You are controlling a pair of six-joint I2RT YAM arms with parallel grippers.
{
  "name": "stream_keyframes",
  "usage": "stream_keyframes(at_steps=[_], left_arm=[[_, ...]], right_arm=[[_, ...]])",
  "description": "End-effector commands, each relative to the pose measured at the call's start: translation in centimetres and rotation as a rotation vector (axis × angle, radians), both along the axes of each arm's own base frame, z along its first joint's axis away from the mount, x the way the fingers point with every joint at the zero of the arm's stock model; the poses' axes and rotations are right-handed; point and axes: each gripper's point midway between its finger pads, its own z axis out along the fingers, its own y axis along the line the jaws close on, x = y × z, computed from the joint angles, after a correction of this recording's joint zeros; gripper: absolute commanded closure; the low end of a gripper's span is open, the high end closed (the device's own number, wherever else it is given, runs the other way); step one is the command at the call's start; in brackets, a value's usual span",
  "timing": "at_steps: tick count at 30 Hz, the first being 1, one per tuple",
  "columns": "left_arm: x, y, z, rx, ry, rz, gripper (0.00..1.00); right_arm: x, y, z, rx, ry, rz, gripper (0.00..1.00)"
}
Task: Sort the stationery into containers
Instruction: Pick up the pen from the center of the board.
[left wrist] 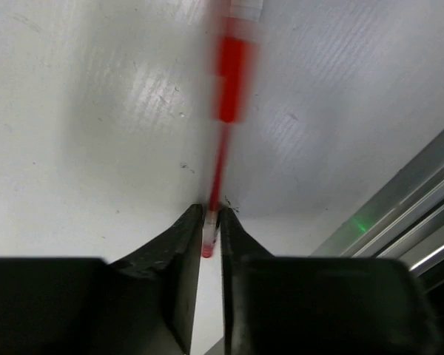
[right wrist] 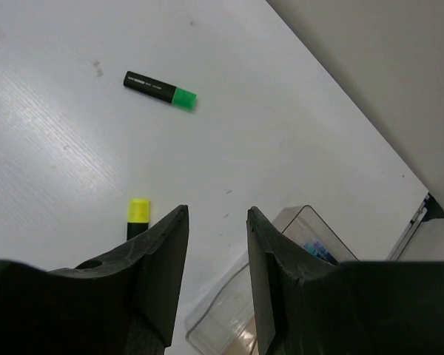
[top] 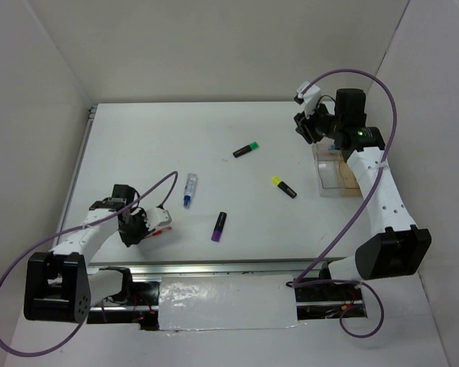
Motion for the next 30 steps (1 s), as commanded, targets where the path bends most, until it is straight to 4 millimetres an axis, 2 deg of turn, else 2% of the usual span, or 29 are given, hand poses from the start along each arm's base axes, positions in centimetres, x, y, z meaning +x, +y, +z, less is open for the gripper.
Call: stream_keyframes(at_steps=[1,5,8,9,11,12,13,14,16,17,19,20,21,22,23,24,25,26,27,28,30], left_arm=[[0.3,0.1,-1.7,0.011,0.011,-0.038,0.76],[1.5,-0.4,-1.2,-0.017,0.003,-0.003,0.98],[2.8,-1.5,0.2,-0.089,0.0,0.052,1.0],[4.3,-2.0,1.7,-0.125,-0.032,0.087,1.0],[5.1,-3.8,3.9,-0.242,-0.033,0.119,1.0],[6.8,-4.8,6.3,-0.304,-0.066,0.171,1.0],[7.6,-5.6,7.9,-0.36,-0.076,0.19,1.0],[8.8,-7.5,11.1,-0.472,-0.115,0.182,1.0],[9.4,-9.4,14.3,-0.614,-0.108,0.271,1.0],[10.1,-11.0,17.1,-0.743,-0.119,0.318,1.0],[10.5,-12.2,19.9,-0.863,-0.133,0.36,1.0],[9.6,-13.5,21.8,-0.97,-0.06,0.446,1.0],[10.5,-14.1,23.7,-1.041,-0.111,0.432,1.0],[10.4,-14.8,24.7,-1.092,-0.107,0.441,1.0],[9.7,-15.4,25.7,-1.173,-0.035,0.532,1.0],[10.3,-15.9,28.0,-1.255,-0.087,0.49,1.0],[10.2,-16.4,29.1,-1.309,-0.087,0.477,1.0],[9.6,-16.9,29.8,-1.369,-0.004,0.537,1.0],[9.8,-17.2,31.4,-1.418,-0.038,0.504,1.0],[9.6,-17.7,32.0,-1.439,-0.022,0.5,1.0],[9.4,-18.2,33.6,-1.508,0.003,0.499,1.0]], right_arm=[[-1.4,0.5,1.8,0.044,-0.031,0.014,0.56],[-1.8,1.0,2.9,0.104,-0.045,0.006,0.56],[-2.4,1.6,4.2,0.216,-0.04,-0.013,0.56],[-2.6,1.9,4.7,0.258,-0.042,-0.004,0.56],[-3.3,2.5,5.7,0.376,-0.007,-0.021,0.56],[-4.1,3.3,6.4,0.467,0.023,-0.008,0.56],[-4.6,3.7,6.8,0.514,0.041,0.005,0.55],[-5.0,4.3,7.5,0.554,0.041,0.031,0.54],[-6.6,6.3,8.0,0.69,0.14,0.07,0.54],[-6.9,7.0,7.9,0.723,0.153,0.095,0.53],[-8.9,9.6,8.8,0.807,0.219,0.16,0.49],[-9.3,10.6,9.1,0.828,0.215,0.19,0.48],[-10.1,11.5,9.8,0.865,0.229,0.21,0.48],[-11.0,13.2,10.1,0.881,0.246,0.25,0.47],[-11.5,14.2,10.8,0.901,0.23,0.287,0.47],[-11.8,15.1,11.1,0.936,0.26,0.297,0.47],[-12.6,16.7,11.3,0.951,0.292,0.33,0.47],[-12.7,17.8,11.7,0.971,0.314,0.351,0.47],[-12.9,18.7,11.7,0.975,0.329,0.366,0.47],[-13.8,20.2,11.7,0.974,0.362,0.402,0.47],[-13.8,21.8,12.1,0.995,0.393,0.423,0.47]])
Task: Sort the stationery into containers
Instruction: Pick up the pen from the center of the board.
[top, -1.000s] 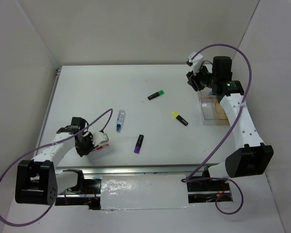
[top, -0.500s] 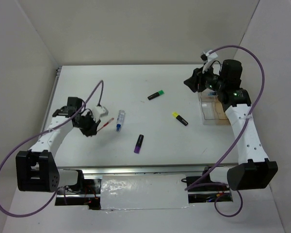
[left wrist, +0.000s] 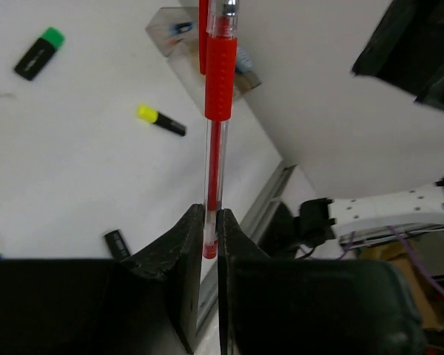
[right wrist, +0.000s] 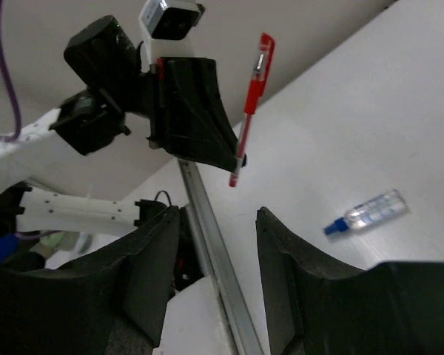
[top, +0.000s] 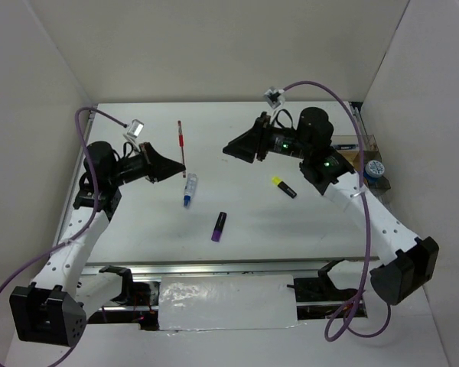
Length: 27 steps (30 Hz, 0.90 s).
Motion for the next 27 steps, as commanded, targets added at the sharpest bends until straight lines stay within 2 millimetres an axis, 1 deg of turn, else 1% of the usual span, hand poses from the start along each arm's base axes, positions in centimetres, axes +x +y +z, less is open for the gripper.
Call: stream_keyframes(at_steps=[1,2,4,5,7,8,13,15,19,21,24,25,27], left_arm=[[-1.1,-1.9,5.9,-0.238,-0.015,-0.065,1.0],[-1.4,-2.1,6.3,-0.268,0.01,-0.068,1.0],[-1.5,-2.5,6.7,-0.298,0.008,-0.081,1.0],[-1.8,-2.7,7.1,-0.32,0.024,-0.092,1.0],[-2.3,-3.1,7.7,-0.329,0.001,-0.109,1.0],[-2.4,-3.2,7.6,-0.321,0.003,-0.111,1.0],[-3.1,-3.6,7.4,-0.311,0.008,-0.13,1.0],[-3.2,-3.7,7.3,-0.309,0.012,-0.136,1.0],[-3.3,-3.9,6.7,-0.292,0.026,-0.14,1.0],[-3.4,-4.0,6.5,-0.285,0.031,-0.143,1.0],[-3.6,-4.1,6.5,-0.281,0.025,-0.149,1.0],[-3.6,-4.2,6.5,-0.281,0.025,-0.152,1.0],[-3.6,-4.2,6.4,-0.276,0.025,-0.153,1.0]], right_arm=[[-0.9,3.1,4.2,0.127,-0.024,0.066,0.47],[-0.5,4.0,3.7,0.13,0.014,0.074,0.47],[-0.6,5.0,4.1,0.141,0.024,0.097,0.47],[-0.6,6.1,3.4,0.138,0.059,0.113,0.47],[-0.3,6.8,3.5,0.148,0.081,0.125,0.47],[-0.2,7.4,3.1,0.153,0.119,0.135,0.47],[0.1,9.2,3.1,0.157,0.142,0.167,0.49],[-0.3,9.9,2.9,0.154,0.151,0.195,0.5],[-0.6,10.8,2.8,0.148,0.155,0.225,0.52],[-0.7,11.0,2.9,0.148,0.149,0.231,0.54],[-0.6,11.4,2.5,0.139,0.149,0.237,0.62],[-0.6,11.4,2.5,0.139,0.148,0.239,0.67],[-0.4,11.5,2.2,0.126,0.142,0.239,0.75]])
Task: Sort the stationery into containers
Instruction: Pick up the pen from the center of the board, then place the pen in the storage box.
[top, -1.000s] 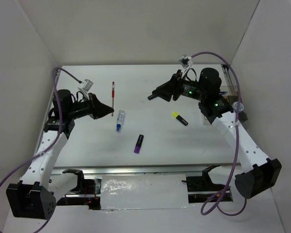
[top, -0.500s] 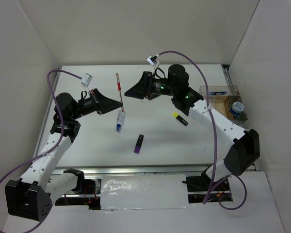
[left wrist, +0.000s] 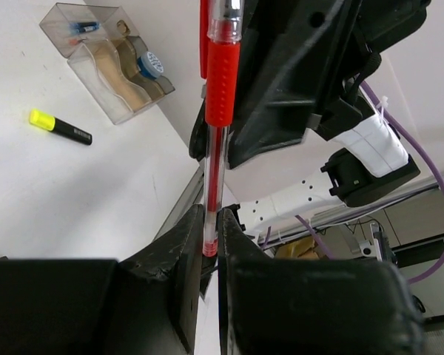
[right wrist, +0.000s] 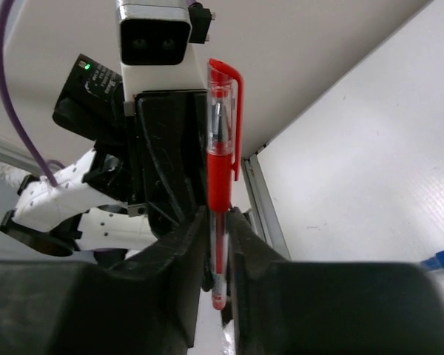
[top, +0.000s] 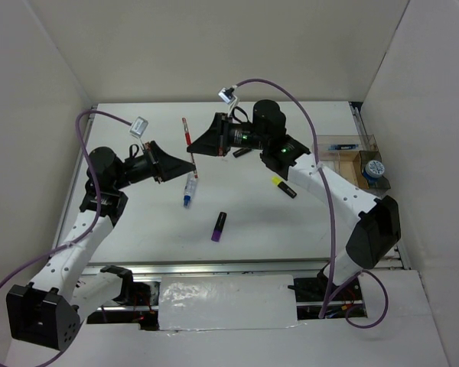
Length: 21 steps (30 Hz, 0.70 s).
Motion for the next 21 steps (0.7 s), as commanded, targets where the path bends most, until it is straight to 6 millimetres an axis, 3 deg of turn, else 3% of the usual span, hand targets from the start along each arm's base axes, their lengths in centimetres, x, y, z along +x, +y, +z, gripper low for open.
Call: stream_keyframes(at_steps=[1,3,6,8,9,10,12,15,16,17,18,19,20,21], left_arm=[[-0.9,-0.2,1.0,0.006,-0.067,-0.026,1.0],[-1.0,-0.2,1.0,0.023,-0.069,-0.032,0.99],[-0.8,0.0,0.3,0.082,-0.058,-0.022,0.41],[-0.4,0.4,0.4,0.16,-0.123,0.003,0.01],[-0.2,0.8,-0.9,0.209,-0.064,0.026,0.01],[0.1,1.3,-0.6,0.262,-0.135,0.048,0.01],[0.8,2.5,-2.1,0.355,-0.108,0.114,0.01],[2.0,4.0,-3.3,0.475,-0.153,0.18,0.01],[2.2,4.1,-3.8,0.512,-0.184,0.17,0.01],[2.3,4.2,-4.2,0.526,-0.188,0.165,0.01],[2.5,4.3,-4.4,0.537,-0.187,0.166,0.01],[2.6,4.2,-4.8,0.544,-0.188,0.151,0.01],[2.6,4.1,-5.0,0.543,-0.184,0.149,0.01],[2.9,4.0,-5.0,0.538,-0.188,0.149,0.01]], right_arm=[[-0.2,0.4,2.8,0.053,-0.093,0.026,0.83],[-0.1,0.2,2.5,0.034,-0.112,0.021,0.96],[0.8,-1.3,1.9,-0.019,-0.159,-0.015,1.0],[2.4,-3.7,1.5,-0.09,-0.227,-0.064,1.0],[3.0,-4.8,1.5,-0.123,-0.262,-0.089,1.0],[5.1,-7.1,1.9,-0.159,-0.306,-0.161,1.0],[7.0,-10.8,-0.1,-0.341,-0.439,-0.21,1.0],[11.3,-18.4,-3.1,-0.728,-0.765,-0.263,1.0],[13.2,-21.8,-5.3,-0.916,-0.927,-0.219,1.0],[14.9,-25.3,-6.7,-1.104,-0.971,-0.244,1.0],[16.0,-27.5,-7.6,-1.223,-1.024,-0.217,1.0],[18.0,-31.6,-9.4,-1.384,-1.086,-0.159,1.0],[19.0,-34.5,-10.0,-1.502,-1.079,-0.16,1.0],[20.1,-36.4,-10.5,-1.559,-1.085,-0.158,1.0]])
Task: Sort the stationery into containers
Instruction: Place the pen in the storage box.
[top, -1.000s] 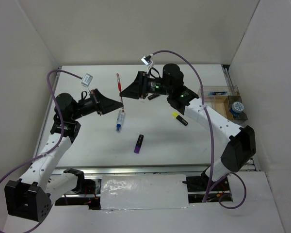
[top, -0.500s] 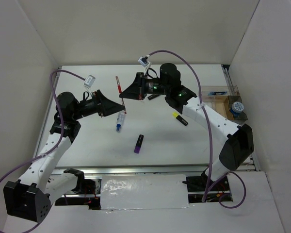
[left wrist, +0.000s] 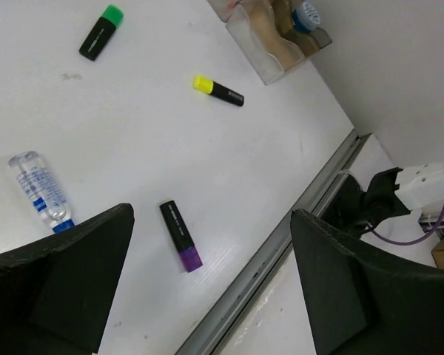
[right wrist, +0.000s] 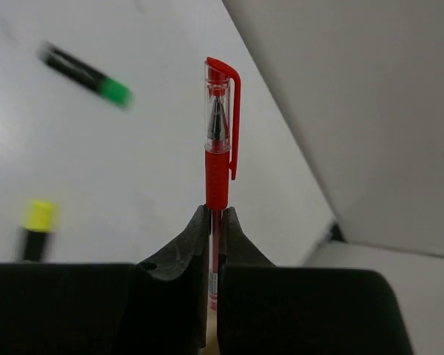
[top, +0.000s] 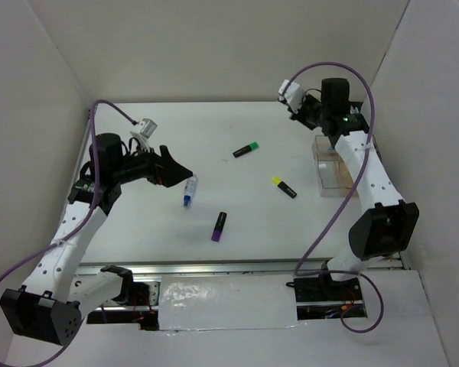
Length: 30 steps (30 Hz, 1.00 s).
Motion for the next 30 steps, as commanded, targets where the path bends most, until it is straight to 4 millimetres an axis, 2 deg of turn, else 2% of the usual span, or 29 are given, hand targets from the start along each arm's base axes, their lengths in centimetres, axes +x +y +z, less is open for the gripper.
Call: stream_keyframes(at_steps=[1,2,3,4,5,7,9,12,18,27,29,30], left_arm=[[1.0,0.5,-0.8,0.064,-0.05,0.002,0.01],[1.1,0.4,-1.0,0.061,-0.046,-0.002,0.01],[1.1,0.3,-1.1,0.059,-0.045,-0.014,0.01],[1.2,0.3,-1.4,0.064,-0.035,-0.018,0.01],[1.2,0.2,-1.5,0.067,-0.031,-0.02,0.01],[1.3,0.3,-2.2,0.082,-0.013,-0.023,0.01],[1.4,0.2,-2.7,0.091,0.0,-0.033,0.01],[1.5,0.2,-3.4,0.102,0.018,-0.04,0.01],[2.0,0.3,-4.3,0.107,0.043,-0.032,0.01],[2.7,0.4,-5.2,0.123,0.072,-0.012,0.01],[2.9,0.5,-5.4,0.123,0.084,-0.007,0.01],[2.9,0.5,-5.4,0.124,0.085,-0.004,0.01]], right_arm=[[4.0,-10.6,-4.7,-0.632,-0.062,0.001,1.0],[4.7,-13.6,-4.7,-0.687,-0.043,-0.062,1.0],[5.5,-14.8,-4.8,-0.729,-0.037,-0.085,1.0],[6.8,-15.1,-6.2,-0.772,-0.026,-0.065,1.0],[7.0,-18.0,-6.4,-0.818,-0.006,-0.125,1.0],[8.0,-20.7,-8.0,-0.933,0.014,-0.146,1.0],[8.1,-22.3,-9.8,-1.013,0.057,-0.123,1.0],[8.4,-24.2,-11.2,-1.062,0.08,-0.109,1.0],[9.0,-25.7,-13.0,-1.09,0.126,-0.077,1.0],[7.7,-25.6,-16.2,-1.11,0.185,0.019,1.0],[7.5,-25.6,-16.9,-1.113,0.203,0.025,0.98],[7.5,-25.5,-17.1,-1.119,0.207,0.024,0.91]])
